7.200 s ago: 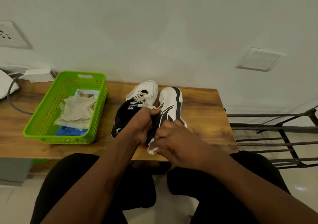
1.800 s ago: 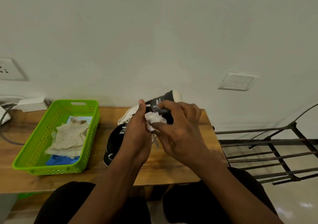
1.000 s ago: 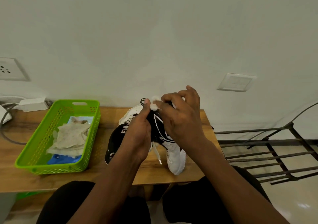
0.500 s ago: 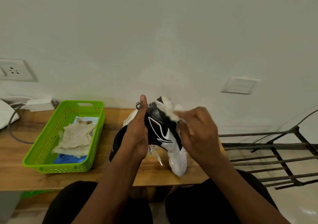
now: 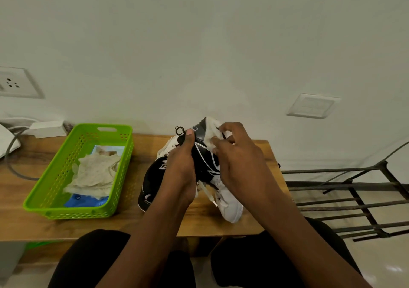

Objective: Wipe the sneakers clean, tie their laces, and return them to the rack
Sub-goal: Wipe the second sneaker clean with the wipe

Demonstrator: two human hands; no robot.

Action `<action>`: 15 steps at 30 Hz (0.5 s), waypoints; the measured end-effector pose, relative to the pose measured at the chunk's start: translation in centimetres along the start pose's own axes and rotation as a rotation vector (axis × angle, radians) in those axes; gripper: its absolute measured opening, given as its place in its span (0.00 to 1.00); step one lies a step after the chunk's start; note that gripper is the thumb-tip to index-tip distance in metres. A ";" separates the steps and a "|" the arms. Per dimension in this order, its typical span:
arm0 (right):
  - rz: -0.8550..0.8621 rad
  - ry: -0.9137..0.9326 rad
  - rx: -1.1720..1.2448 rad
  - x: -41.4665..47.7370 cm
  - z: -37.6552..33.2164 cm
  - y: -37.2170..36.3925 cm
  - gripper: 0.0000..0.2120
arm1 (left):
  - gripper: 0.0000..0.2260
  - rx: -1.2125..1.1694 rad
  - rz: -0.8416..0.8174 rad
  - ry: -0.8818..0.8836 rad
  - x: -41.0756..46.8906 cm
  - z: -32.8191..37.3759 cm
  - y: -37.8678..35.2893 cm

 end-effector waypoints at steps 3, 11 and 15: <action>-0.036 -0.028 0.007 0.6 0.3 0.2 0.25 | 0.21 0.028 -0.006 -0.012 0.2 -0.3 -0.2; 0.110 0.129 -0.018 -0.2 1.7 -1.7 0.15 | 0.25 -0.065 -0.062 0.067 0.5 -0.2 0.3; 0.051 -0.031 0.091 -2.5 4.0 -4.4 0.08 | 0.26 -0.157 0.029 0.100 1.0 -0.5 2.0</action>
Point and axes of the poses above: each hand's wrist, its own x-axis towards the middle knuckle, its own y-axis out of the back of the hand, z = x × y, the point moved 5 cm from there along x, towards the middle knuckle, and after that the axes turned 6 degrees about x, right-handed, at the moved point
